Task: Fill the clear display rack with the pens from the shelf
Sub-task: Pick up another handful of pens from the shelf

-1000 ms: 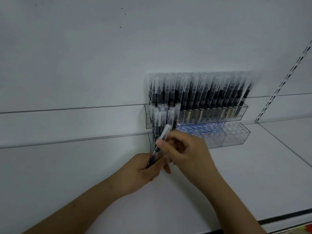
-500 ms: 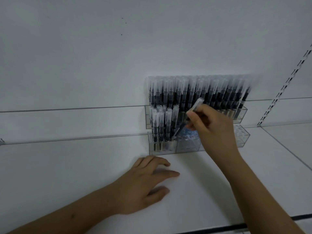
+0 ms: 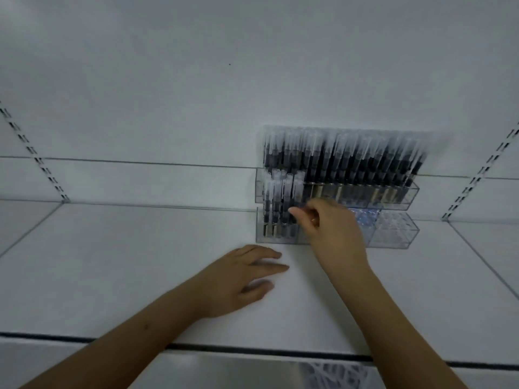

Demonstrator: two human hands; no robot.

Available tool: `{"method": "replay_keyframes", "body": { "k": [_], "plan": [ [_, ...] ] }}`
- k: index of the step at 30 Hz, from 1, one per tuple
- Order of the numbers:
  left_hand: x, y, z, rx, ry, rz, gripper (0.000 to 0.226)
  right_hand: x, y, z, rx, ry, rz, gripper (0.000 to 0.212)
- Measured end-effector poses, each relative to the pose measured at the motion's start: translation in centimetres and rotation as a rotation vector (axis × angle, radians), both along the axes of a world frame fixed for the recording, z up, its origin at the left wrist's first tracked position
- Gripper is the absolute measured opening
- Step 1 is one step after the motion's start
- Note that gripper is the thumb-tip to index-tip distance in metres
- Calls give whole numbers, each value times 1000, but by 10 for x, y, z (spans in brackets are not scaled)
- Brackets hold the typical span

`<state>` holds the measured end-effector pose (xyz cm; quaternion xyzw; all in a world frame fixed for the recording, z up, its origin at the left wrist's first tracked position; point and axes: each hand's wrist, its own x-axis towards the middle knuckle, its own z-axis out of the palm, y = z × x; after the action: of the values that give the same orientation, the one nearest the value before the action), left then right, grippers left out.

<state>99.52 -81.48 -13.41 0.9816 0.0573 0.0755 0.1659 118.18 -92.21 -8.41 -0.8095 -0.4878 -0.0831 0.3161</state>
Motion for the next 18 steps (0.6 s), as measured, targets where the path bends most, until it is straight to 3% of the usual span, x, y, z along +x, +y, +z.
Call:
{"method": "replay_keyframes", "body": {
  "k": [2,5,9,13,18],
  "plan": [
    [-11,-9,0,-3,-5,67,43,-20,-8,14,207,18,-9,35],
    [-40,-24,4,-5,-62,212,43,-53,7,31,380,145,202,33],
    [-87,-33,16,-125,-208,536,43,-110,53,48,352,304,522,51],
    [-153,-26,19,-122,-357,810,45,-181,101,68,260,247,745,59],
    [-253,13,23,-45,-443,1065,44,-284,164,89,288,170,934,62]
  ]
}}
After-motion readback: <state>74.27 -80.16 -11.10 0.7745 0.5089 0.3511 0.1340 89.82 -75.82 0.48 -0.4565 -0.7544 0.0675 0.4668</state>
